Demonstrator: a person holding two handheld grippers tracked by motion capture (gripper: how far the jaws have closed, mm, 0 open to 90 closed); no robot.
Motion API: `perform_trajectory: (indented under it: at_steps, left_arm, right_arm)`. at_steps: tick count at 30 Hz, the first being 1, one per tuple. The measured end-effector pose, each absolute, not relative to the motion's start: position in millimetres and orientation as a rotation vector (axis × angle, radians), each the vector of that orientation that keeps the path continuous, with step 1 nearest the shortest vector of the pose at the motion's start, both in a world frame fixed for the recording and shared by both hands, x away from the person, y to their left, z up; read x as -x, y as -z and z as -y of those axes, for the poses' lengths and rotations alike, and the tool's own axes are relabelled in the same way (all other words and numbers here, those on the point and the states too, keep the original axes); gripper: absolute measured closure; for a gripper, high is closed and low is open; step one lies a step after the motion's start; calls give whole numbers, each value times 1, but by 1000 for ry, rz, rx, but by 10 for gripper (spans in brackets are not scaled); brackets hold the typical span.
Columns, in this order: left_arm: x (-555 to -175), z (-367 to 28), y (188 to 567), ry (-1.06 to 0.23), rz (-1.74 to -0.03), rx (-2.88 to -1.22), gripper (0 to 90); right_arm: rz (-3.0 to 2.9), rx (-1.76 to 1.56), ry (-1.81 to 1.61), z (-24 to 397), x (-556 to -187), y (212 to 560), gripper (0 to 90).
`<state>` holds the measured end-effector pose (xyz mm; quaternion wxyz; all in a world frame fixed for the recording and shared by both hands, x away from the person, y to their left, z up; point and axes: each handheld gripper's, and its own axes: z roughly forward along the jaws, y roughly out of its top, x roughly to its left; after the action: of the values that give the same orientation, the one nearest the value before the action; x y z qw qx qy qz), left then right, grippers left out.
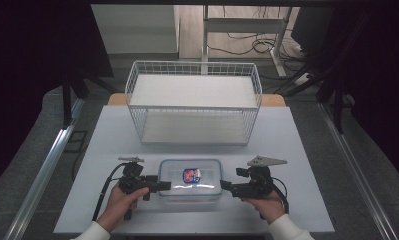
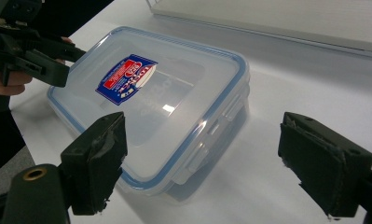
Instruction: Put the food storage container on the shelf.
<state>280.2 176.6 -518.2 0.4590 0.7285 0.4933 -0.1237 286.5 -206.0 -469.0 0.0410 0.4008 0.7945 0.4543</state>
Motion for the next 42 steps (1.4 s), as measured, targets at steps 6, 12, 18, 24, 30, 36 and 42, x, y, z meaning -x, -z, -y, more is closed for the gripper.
perform_trajectory:
  at_steps: [6, 12, 18, 24, 30, 36, 42]
  left_arm:
    - [-281, -180, 523, 386, -1227, -1728, 212]
    - [-281, -181, 524, 392, -1241, -1718, 268]
    - [-282, -183, 524, 397, -1251, -1717, 305]
    - [-283, -184, 525, 402, -1256, -1705, 317]
    - [-282, -184, 524, 398, -1259, -1709, 324]
    - [-282, -184, 523, 403, -1263, -1705, 329]
    - [-281, -186, 522, 403, -1261, -1695, 363]
  right_arm:
    - [-2437, -1228, -1392, 204, -287, 469, 156]
    - [-2446, -1277, -1443, 201, -292, 471, 154]
    - [-2522, -1458, -1472, 191, -311, 485, 109]
    - [-2618, -1609, -1508, 185, -324, 501, 112]
    - [-2658, -1670, -1490, 182, -325, 505, 133]
    - [-2643, -1694, -1466, 185, -326, 506, 240]
    - [-2620, -1768, -1513, 193, -326, 504, 335]
